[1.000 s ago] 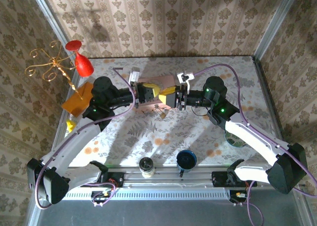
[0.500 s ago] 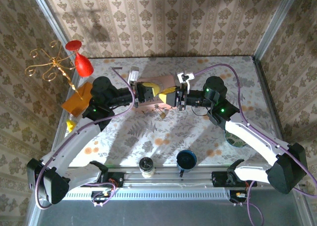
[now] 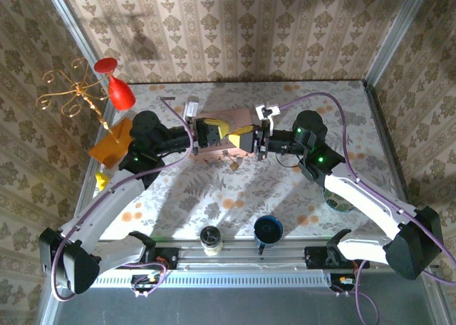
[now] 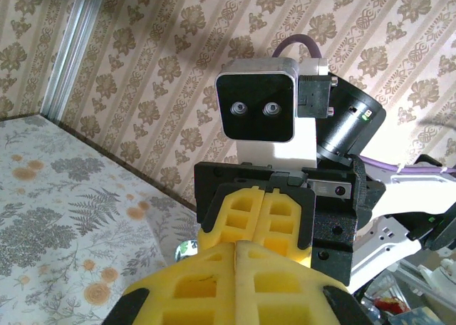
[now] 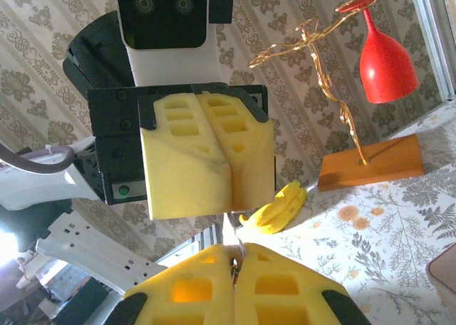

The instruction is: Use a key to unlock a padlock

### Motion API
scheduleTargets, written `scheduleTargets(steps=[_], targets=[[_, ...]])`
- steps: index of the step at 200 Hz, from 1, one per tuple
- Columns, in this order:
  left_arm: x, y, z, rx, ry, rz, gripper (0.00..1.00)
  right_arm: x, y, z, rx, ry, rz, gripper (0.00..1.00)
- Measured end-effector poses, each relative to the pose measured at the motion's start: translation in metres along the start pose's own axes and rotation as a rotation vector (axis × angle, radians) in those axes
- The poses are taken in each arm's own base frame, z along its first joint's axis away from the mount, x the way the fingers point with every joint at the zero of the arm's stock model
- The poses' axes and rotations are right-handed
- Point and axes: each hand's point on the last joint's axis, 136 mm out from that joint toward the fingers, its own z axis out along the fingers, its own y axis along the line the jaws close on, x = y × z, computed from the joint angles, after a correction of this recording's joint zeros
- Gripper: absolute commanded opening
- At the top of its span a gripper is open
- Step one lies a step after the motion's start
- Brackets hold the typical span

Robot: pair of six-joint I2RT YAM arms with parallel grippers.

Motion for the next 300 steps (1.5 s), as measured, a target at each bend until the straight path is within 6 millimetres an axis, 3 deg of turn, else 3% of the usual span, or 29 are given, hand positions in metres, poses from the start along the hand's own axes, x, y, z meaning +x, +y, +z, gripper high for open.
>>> scheduleTargets(steps=[27,39,57,68,74,103,108,118,126,149,180,224,249,300], targets=[[0.001,0.001,0.0,0.004,-0.008,-0.013,0.0,0.001,-0.001,0.0,0.002,0.0,0.001,0.0],[0.002,0.002,-0.001,0.004,-0.01,-0.022,0.1,0.002,-0.002,0.0,0.008,-0.002,0.003,0.0],[0.002,0.006,-0.002,-0.005,-0.019,-0.035,0.12,0.003,-0.006,-0.001,0.028,-0.004,0.01,0.0],[0.0,0.009,-0.004,-0.016,-0.031,-0.04,0.08,0.003,-0.008,-0.001,0.045,-0.006,0.013,0.0],[-0.001,0.01,-0.005,-0.02,-0.038,-0.041,0.0,0.003,-0.01,-0.002,0.055,-0.007,0.015,0.0],[-0.003,0.009,-0.005,-0.013,-0.054,-0.05,0.0,0.001,-0.01,-0.003,0.06,-0.015,0.013,0.0],[-0.004,0.009,-0.005,-0.011,-0.056,-0.05,0.1,0.001,-0.01,-0.003,0.059,-0.016,0.014,0.0],[-0.005,0.008,-0.005,-0.007,-0.063,-0.05,0.4,0.0,-0.009,-0.003,0.057,-0.019,0.013,0.0],[-0.005,0.009,-0.005,-0.008,-0.07,-0.051,0.5,0.0,-0.009,-0.003,0.057,-0.02,0.012,0.0],[-0.007,0.015,-0.008,-0.028,-0.09,-0.061,0.66,0.002,-0.014,-0.005,0.093,-0.016,0.022,0.0],[-0.008,0.025,-0.016,-0.096,-0.132,-0.07,0.8,0.011,-0.035,-0.011,0.221,-0.002,0.07,0.0],[-0.014,0.049,-0.037,-0.326,-0.221,-0.085,0.89,0.031,-0.069,-0.028,0.43,0.041,0.136,0.0],[0.011,0.079,-0.043,-0.538,-0.211,-0.161,0.98,0.041,-0.081,-0.045,0.533,0.049,0.158,0.0],[0.104,0.139,-0.037,-0.878,-0.042,-0.269,1.0,0.078,-0.11,-0.075,0.691,0.105,0.221,0.0]])
